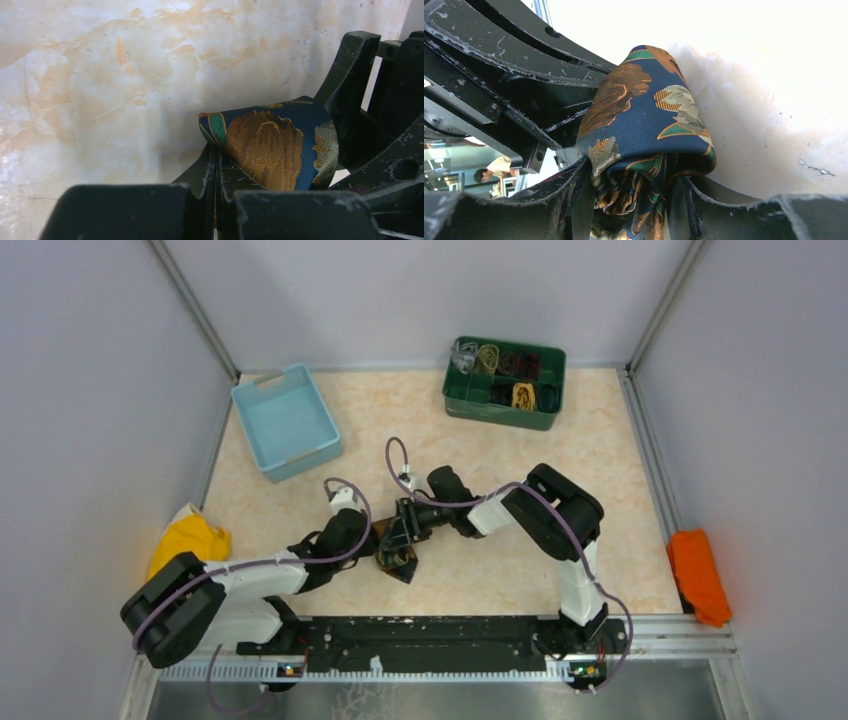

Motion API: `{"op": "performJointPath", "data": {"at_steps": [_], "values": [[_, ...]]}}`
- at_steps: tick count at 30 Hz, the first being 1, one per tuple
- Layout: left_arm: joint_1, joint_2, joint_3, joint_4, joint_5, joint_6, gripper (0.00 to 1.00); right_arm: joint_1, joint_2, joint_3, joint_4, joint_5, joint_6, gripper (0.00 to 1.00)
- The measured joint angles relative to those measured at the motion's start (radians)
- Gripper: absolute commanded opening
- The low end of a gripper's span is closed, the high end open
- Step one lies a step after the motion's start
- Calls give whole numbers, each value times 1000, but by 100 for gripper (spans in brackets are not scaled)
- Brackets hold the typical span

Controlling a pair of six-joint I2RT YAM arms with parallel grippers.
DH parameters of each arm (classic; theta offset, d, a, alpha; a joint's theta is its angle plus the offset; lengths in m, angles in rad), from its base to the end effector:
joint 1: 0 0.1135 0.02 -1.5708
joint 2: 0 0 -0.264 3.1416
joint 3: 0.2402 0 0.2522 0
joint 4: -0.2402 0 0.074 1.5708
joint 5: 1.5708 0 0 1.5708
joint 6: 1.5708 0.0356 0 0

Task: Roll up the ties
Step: Pick up the tie at the center of the board.

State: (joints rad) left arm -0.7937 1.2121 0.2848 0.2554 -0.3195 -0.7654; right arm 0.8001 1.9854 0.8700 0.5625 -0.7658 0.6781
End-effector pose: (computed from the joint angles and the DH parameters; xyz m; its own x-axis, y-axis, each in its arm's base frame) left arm 0.1529 -0.1395 0.1336 -0.6643 -0.2626 -0.6998 0.0614 0.9139 -0.4012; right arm 0.2420 0.2846 0.1092 -0.8671 -0.2438 -0.4344 -0.4932 0.2979 0.8173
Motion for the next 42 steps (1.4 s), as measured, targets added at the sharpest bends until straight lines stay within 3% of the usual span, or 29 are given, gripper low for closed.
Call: {"op": "performJointPath", "data": {"at_steps": [10,16,19,20,21,31,42], "values": [[13,74,-8,139,79,27,0,-23,21,-34,84,-41,53,39],[23,122,-2,207,122,45,0,-38,28,-46,110,-60,82,23],[27,145,7,227,138,57,0,-47,28,-51,113,-65,90,10],[27,148,11,227,140,61,0,-48,28,-53,116,-66,93,1],[27,149,16,221,141,63,0,-50,28,-53,117,-67,94,0],[14,122,167,-146,39,59,0,-31,26,-50,118,-31,77,0],[2,3,246,-501,-167,-92,0,3,-42,-29,29,51,10,0]]}}
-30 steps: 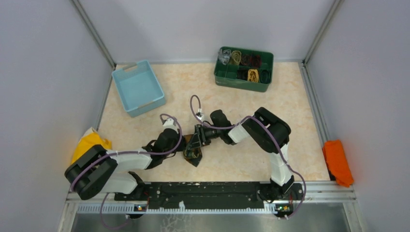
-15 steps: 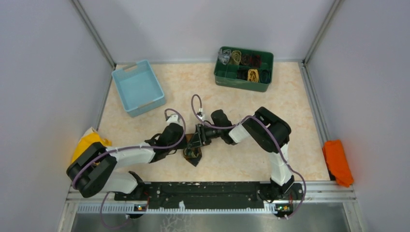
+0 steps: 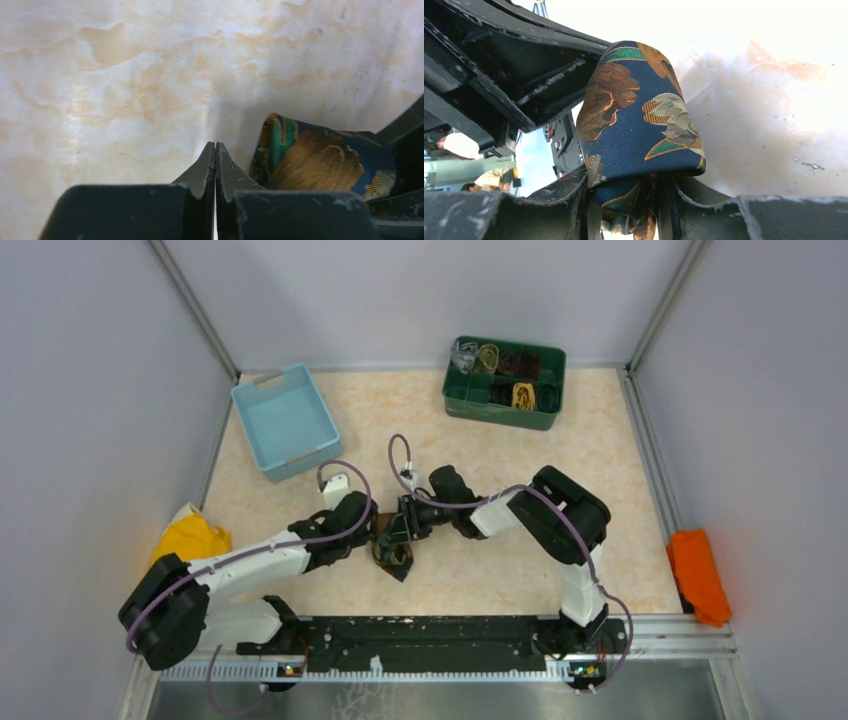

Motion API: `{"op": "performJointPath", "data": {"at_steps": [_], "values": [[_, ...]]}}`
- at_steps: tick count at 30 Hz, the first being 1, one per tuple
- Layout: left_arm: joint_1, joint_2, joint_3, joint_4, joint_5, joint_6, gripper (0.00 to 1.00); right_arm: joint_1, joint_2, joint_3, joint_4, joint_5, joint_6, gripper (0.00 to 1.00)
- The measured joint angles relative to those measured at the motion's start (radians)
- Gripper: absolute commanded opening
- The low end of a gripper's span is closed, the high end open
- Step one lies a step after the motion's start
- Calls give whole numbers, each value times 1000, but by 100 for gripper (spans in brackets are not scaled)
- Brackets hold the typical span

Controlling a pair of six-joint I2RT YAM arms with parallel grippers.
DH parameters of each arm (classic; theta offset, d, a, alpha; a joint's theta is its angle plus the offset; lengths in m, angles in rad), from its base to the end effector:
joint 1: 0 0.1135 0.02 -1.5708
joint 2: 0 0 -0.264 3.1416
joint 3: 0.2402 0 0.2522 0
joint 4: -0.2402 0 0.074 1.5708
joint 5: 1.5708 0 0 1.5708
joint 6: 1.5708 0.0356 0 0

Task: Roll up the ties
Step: Pick up the tie at the center of the board.

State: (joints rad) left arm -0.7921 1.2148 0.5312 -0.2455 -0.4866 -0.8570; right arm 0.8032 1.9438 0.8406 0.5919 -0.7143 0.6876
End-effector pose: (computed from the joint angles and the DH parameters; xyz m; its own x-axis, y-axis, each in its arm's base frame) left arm 0.1656 -0.1441 0.1683 -0.6954 -0.2465 -0.6750 -0.1420 0.9679 -0.2072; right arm 0.2389 0.2811 0.1184 -0.8594 -0.2000 -0.4705 -0.5111 0.3112 0.8012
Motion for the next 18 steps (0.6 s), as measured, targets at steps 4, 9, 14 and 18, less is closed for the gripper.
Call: {"op": "performJointPath", "data": {"at_steps": [4,9,14,18], "values": [[0,-17,5,-61,-63,-30,0,-1,-7,0,-18,16,-7,0],[0,-5,5,-66,-71,-29,0,-23,-45,2,-83,29,-31,0],[4,45,31,33,-20,40,0,-100,-99,51,-185,52,-68,0],[36,153,175,94,37,122,0,-173,-130,115,-257,69,-101,0]]}}
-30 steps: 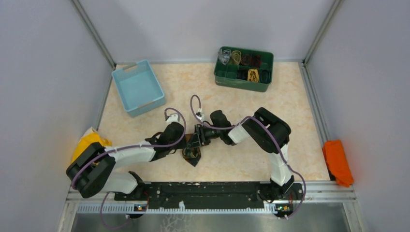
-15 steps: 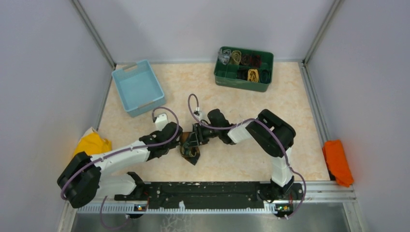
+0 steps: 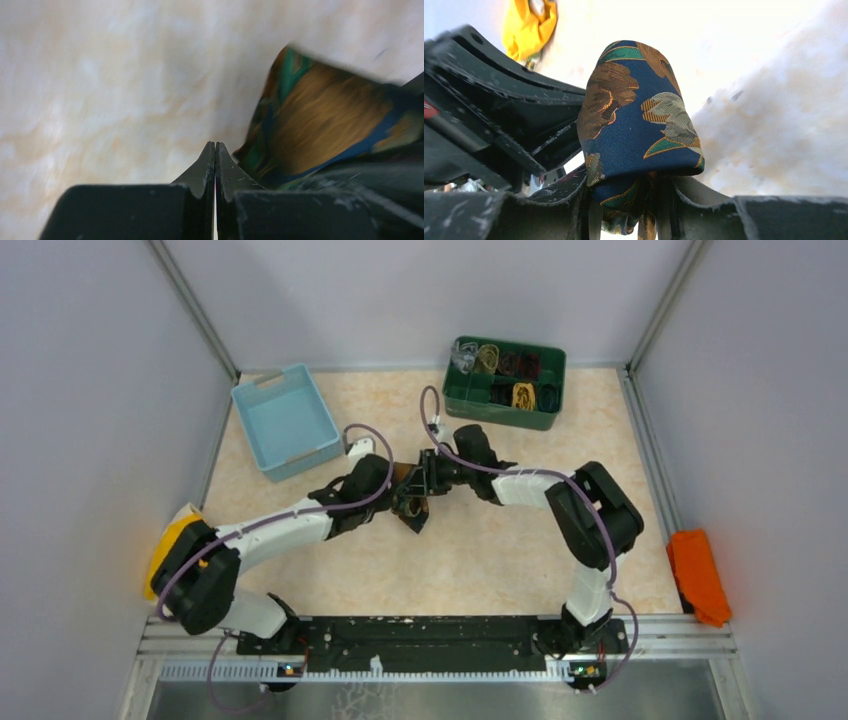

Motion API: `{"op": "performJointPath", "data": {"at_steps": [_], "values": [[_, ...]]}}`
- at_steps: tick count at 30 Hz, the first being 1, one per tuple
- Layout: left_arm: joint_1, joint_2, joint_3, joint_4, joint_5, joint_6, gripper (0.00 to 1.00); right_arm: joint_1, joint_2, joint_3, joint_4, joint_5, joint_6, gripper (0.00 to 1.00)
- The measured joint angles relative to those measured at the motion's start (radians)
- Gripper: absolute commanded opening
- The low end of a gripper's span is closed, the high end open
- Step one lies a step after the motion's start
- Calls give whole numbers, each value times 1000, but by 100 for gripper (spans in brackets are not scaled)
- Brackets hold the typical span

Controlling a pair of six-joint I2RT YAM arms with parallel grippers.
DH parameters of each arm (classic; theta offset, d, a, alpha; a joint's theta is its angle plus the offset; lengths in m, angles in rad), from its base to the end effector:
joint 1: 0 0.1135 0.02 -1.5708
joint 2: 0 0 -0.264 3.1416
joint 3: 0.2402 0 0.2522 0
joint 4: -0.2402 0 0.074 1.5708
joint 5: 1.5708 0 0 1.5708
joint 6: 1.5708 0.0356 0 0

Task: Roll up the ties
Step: Pick up the tie at the center of the board, then move the storage box to the center of the board.

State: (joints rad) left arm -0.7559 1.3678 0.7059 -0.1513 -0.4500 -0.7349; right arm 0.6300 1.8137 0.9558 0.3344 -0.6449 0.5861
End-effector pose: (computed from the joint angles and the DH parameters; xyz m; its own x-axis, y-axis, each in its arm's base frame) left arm 0.2069 -0.1738 0.1918 -0.6605 -0.2071 -0.7217 -0.0576 0.9723 -0.2263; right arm 0.2927 0.2399 0.1725 -0.8296 -0.0578 -0.5553 -0.5193 0.4454 0.7294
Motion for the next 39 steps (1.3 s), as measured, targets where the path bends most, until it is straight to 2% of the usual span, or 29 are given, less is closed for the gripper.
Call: {"op": "performJointPath", "data": {"at_steps": [8,11,16,21,27,30,39], "values": [[157,350,498,99,192,160,0,-170,-6,174,-103,40,-14,0],[176,493,692,140,256,225,0,-237,8,290,-132,65,-21,0],[187,670,896,223,343,332,0,-323,100,482,-128,102,-25,0],[198,887,1133,240,422,418,0,-376,171,518,-88,158,-16,0],[209,1127,1394,248,485,459,0,-413,177,518,-52,204,-19,0],[215,1219,1505,257,499,467,0,-429,176,518,-43,211,-26,0],[235,1295,1619,254,526,478,0,-457,127,491,-5,206,-26,0]]}}
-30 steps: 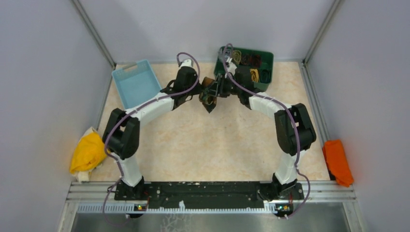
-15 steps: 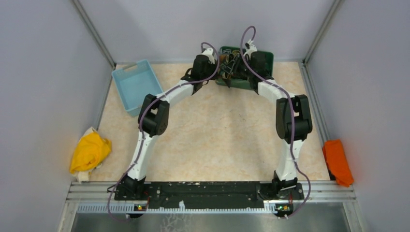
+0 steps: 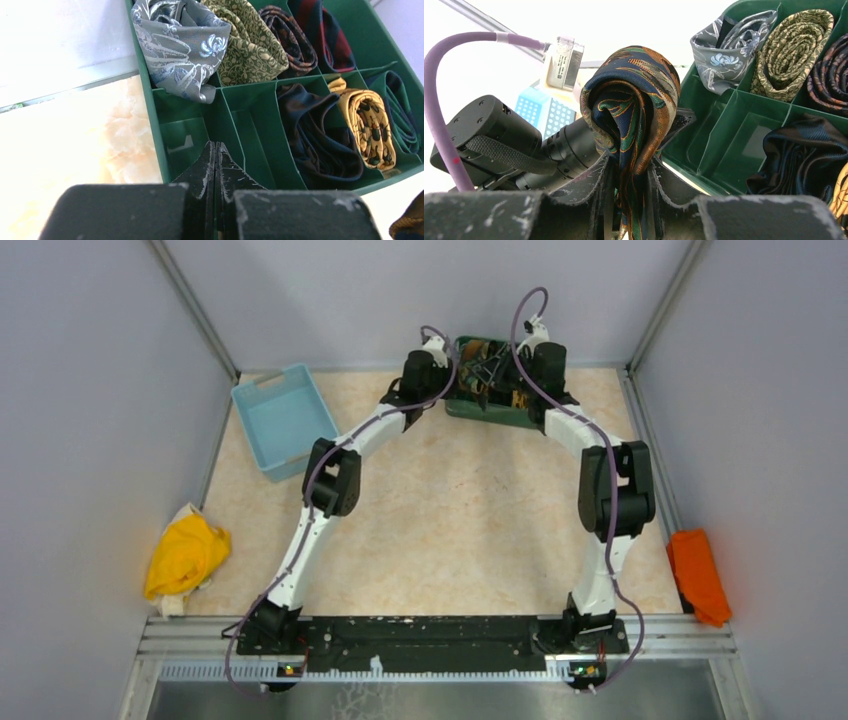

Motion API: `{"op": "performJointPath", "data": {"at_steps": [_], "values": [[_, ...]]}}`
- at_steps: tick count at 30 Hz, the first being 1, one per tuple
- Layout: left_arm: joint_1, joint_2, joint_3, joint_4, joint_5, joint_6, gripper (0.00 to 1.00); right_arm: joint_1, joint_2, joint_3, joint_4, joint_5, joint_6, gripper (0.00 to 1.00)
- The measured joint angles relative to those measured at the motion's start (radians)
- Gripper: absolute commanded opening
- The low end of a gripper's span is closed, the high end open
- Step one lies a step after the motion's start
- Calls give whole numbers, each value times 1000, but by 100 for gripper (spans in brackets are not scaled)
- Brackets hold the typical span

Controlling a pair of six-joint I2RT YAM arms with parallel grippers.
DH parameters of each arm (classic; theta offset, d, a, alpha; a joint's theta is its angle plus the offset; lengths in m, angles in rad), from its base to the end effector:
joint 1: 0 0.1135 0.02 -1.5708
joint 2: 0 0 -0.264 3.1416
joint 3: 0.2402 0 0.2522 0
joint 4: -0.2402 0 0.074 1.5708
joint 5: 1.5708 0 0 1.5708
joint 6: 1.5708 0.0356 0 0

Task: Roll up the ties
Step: Move the storage box to the center of the board.

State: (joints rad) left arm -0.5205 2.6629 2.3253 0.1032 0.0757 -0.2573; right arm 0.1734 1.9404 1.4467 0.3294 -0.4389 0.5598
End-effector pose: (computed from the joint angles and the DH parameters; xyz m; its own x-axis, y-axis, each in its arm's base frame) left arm 0.5295 -0.3066 0.1851 -0.3373 -0.0991 -0.9362 0.4900 0.8306 -0.2645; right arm 0.4547 0.0950 0.2790 -0.4387 0.4112 -0.7990 -0.3967 0.7092 0.5828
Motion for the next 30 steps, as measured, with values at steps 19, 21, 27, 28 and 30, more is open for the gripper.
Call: {"op": "performJointPath", "data": {"at_steps": [19,21,27,28,30], "values": [[-134,-241,-303,-203,104,121,0,-18,0,1,-68,-11,-37,0],[-166,-266,-353,-209,104,122,0,-21,4,1,-73,-13,-43,0],[-209,-301,-436,-238,82,93,0,-30,27,-15,-129,-28,-70,0],[-212,-305,-438,-245,72,92,0,-29,28,-23,-127,-34,-69,0],[-213,-316,-445,-264,43,90,0,-25,27,-49,-110,-41,-67,0]]}}
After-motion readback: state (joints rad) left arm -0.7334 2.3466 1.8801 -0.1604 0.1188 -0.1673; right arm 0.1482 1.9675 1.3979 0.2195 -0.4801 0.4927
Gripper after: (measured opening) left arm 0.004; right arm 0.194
